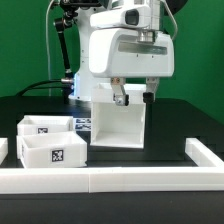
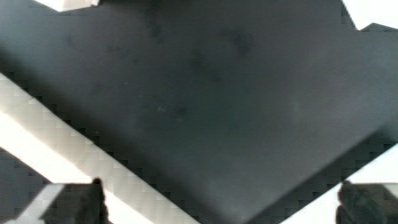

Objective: Assemble drawer

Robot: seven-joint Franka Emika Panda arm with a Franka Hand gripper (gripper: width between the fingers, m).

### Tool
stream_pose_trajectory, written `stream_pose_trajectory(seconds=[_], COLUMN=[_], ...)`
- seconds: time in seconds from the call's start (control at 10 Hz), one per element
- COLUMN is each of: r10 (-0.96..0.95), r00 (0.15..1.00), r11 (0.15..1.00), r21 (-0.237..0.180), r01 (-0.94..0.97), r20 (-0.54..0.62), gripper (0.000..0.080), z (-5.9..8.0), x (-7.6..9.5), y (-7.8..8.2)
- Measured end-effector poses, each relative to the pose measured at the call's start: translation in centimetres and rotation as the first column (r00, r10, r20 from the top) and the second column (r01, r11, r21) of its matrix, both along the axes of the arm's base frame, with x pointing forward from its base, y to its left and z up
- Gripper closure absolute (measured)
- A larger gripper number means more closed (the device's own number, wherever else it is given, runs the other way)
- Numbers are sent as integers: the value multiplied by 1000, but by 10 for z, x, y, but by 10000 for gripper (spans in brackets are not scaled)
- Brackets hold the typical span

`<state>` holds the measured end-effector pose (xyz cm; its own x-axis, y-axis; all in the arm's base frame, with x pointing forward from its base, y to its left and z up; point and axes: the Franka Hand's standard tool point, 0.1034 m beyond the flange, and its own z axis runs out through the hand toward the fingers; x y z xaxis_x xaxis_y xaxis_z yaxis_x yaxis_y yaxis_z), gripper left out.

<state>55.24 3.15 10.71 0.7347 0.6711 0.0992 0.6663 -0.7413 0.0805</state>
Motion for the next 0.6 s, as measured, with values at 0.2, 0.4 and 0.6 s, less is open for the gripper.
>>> stream_pose_trajectory(seconds=[0.2, 0.4, 0.6], r10=[-247, -379, -491], r00=[968, 922, 867], r11=[969, 924, 868], r21=[19, 28, 42], r01=[248, 382, 495], r20=[-53, -73, -85], gripper=[150, 150, 150], z=[0, 1, 0], x=[-9, -9, -10], y=[8, 11, 12])
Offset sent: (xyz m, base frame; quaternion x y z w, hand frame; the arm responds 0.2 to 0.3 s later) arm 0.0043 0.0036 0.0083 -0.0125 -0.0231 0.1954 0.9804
